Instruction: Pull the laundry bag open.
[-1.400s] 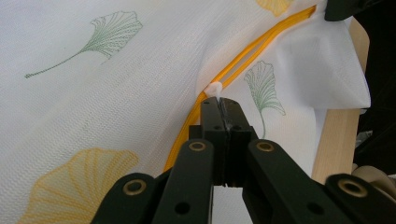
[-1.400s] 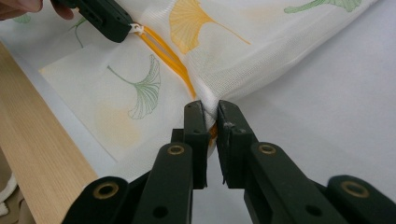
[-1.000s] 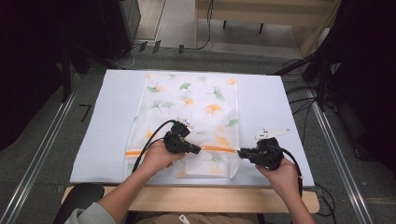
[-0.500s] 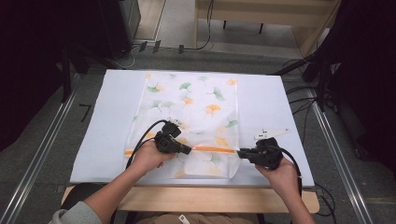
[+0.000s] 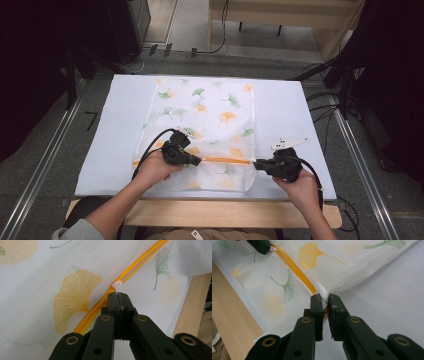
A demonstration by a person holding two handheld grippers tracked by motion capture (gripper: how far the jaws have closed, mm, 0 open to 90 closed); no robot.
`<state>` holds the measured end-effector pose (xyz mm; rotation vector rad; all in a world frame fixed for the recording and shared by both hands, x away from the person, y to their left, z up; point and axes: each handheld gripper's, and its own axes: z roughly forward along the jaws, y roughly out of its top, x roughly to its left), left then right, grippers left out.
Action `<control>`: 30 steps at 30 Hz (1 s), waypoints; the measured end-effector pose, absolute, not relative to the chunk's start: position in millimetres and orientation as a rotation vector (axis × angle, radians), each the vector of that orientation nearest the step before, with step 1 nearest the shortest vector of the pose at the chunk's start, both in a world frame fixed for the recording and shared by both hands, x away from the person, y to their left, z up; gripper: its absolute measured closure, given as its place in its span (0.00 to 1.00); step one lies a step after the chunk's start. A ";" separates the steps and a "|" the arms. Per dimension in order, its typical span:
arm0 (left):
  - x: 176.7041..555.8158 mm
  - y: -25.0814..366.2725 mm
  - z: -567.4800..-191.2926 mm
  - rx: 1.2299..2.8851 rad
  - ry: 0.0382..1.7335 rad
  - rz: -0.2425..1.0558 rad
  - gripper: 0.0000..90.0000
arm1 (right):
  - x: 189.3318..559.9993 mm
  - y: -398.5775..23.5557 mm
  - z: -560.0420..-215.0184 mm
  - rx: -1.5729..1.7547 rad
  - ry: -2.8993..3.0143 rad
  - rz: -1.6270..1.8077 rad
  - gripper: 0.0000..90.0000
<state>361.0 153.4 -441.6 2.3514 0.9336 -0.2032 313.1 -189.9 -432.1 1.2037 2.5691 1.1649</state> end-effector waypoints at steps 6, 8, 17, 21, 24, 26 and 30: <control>358.9 159.2 -443.7 2.371 0.941 -0.216 1.00 | 313.2 -190.5 -432.5 1.215 2.573 1.159 0.94; 359.1 165.9 -442.5 2.365 0.951 -0.220 1.00 | 313.6 -190.9 -433.2 1.213 2.577 1.159 0.94; 356.5 192.6 -440.8 2.301 1.059 -0.182 1.00 | 313.9 -189.0 -433.5 1.210 2.584 1.154 0.94; 350.9 187.3 -442.2 2.316 1.087 -0.149 1.00 | 313.9 -187.9 -433.5 1.208 2.583 1.144 0.94; 348.8 186.1 -442.5 2.308 1.107 -0.141 1.00 | 313.6 -188.8 -433.4 1.212 2.583 1.140 0.94; 348.0 185.3 -442.3 2.317 1.108 -0.133 1.00 | 313.5 -188.5 -433.5 1.215 2.582 1.139 0.94; 347.0 184.2 -441.6 2.318 1.128 -0.126 1.00 | 313.5 -188.2 -433.9 1.213 2.586 1.138 0.94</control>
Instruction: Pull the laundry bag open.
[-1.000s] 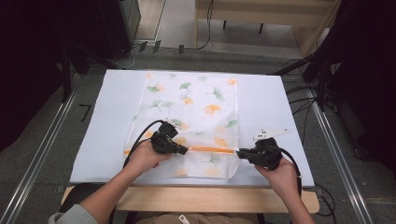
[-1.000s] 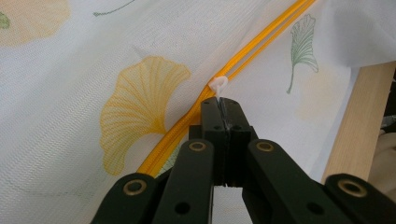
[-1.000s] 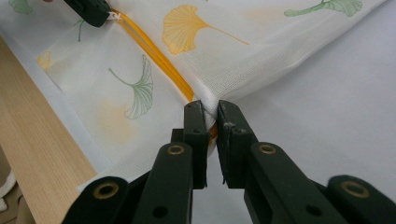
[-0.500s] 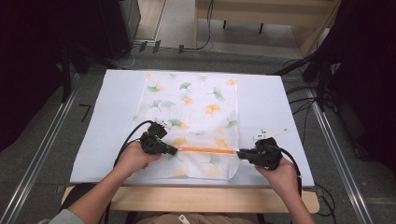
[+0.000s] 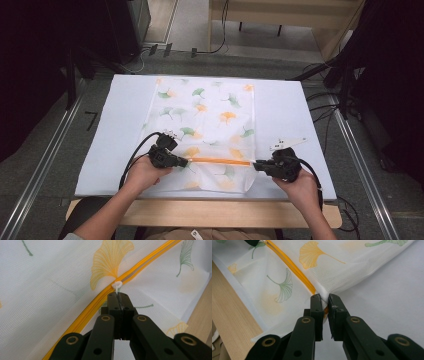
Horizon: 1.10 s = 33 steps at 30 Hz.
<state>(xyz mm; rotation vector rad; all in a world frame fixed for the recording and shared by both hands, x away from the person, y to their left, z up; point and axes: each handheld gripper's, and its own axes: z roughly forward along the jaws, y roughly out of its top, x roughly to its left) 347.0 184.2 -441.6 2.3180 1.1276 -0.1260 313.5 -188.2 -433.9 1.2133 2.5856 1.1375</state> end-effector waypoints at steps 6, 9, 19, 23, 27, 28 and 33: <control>344.6 182.5 -440.3 2.331 1.136 -0.108 1.00 | 313.9 -188.2 -434.1 1.208 2.585 1.137 0.94; 344.3 182.8 -439.9 2.355 1.134 -0.093 1.00 | 313.7 -187.8 -433.9 1.204 2.588 1.132 0.94; 341.8 193.3 -437.9 2.343 1.156 -0.087 1.00 | 314.3 -188.7 -434.0 1.209 2.591 1.129 0.94; 340.7 201.3 -436.8 2.336 1.165 -0.097 1.00 | 314.4 -189.2 -433.6 1.206 2.594 1.129 0.94; 338.1 211.8 -435.1 2.346 1.178 -0.072 1.00 | 315.7 -190.7 -434.4 1.211 2.593 1.127 0.94; 337.6 213.6 -434.9 2.342 1.190 -0.063 1.00 | 316.1 -190.9 -434.6 1.212 2.594 1.126 0.94; 336.8 219.5 -432.9 2.318 1.206 -0.073 1.00 | 316.5 -190.4 -434.4 1.215 2.597 1.126 0.94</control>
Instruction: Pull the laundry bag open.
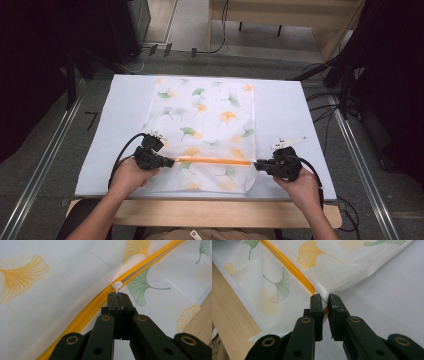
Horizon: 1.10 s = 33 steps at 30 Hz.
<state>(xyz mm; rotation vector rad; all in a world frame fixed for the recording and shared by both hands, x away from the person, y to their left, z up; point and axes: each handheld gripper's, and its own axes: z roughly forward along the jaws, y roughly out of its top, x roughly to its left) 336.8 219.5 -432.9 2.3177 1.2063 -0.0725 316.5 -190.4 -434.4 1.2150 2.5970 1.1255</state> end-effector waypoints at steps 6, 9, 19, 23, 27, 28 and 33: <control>337.7 219.7 -434.0 2.317 1.210 -0.074 1.00 | 316.9 -190.6 -434.6 1.217 2.601 1.123 0.94; 337.7 221.1 -433.5 2.316 1.207 -0.076 1.00 | 316.6 -191.2 -434.4 1.216 2.601 1.130 0.94; 336.4 234.2 -432.9 2.272 1.250 -0.084 1.00 | 318.5 -188.7 -434.9 1.203 2.625 1.119 0.94; 336.3 242.5 -432.9 2.265 1.266 -0.090 1.00 | 319.9 -188.4 -435.4 1.204 2.635 1.120 0.94; 335.5 249.3 -431.8 2.242 1.288 -0.089 1.00 | 321.5 -188.7 -435.1 1.208 2.633 1.124 0.94; 335.4 251.3 -431.4 2.244 1.291 -0.087 1.00 | 322.2 -188.8 -435.4 1.201 2.635 1.126 0.94; 334.9 254.4 -431.1 2.239 1.290 -0.095 1.00 | 323.2 -187.5 -435.6 1.203 2.639 1.116 0.94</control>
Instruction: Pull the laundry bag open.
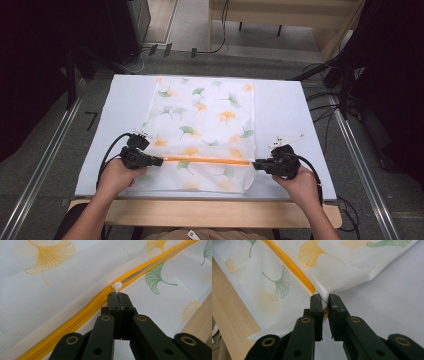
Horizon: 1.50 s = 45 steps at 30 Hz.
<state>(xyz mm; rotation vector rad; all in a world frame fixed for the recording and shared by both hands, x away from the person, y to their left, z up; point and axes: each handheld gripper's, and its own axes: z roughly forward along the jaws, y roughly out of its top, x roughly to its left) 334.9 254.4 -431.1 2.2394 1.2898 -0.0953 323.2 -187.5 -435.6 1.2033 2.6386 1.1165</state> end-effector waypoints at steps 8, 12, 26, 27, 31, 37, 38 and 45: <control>335.1 254.6 -430.7 2.233 1.285 -0.091 1.00 | 323.5 -187.4 -435.9 1.207 2.638 1.112 0.94; 335.0 254.5 -430.4 2.230 1.287 -0.079 1.00 | 323.4 -186.8 -435.7 1.203 2.639 1.114 0.94; 334.9 258.8 -430.5 2.235 1.287 -0.086 1.00 | 323.5 -187.2 -435.3 1.199 2.637 1.123 0.94; 335.3 260.7 -430.4 2.246 1.281 -0.090 1.00 | 323.5 -187.2 -435.3 1.201 2.638 1.122 0.94; 334.7 265.3 -430.3 2.234 1.299 -0.076 1.00 | 323.6 -187.4 -435.4 1.203 2.637 1.119 0.94; 333.6 272.2 -429.8 2.225 1.304 -0.077 1.00 | 323.6 -187.0 -435.6 1.202 2.641 1.116 0.94; 333.4 274.7 -429.5 2.233 1.311 -0.070 1.00 | 323.6 -187.1 -435.5 1.202 2.640 1.116 0.94; 332.0 285.7 -428.7 2.210 1.333 -0.069 1.00 | 324.3 -187.6 -436.1 1.199 2.641 1.113 0.94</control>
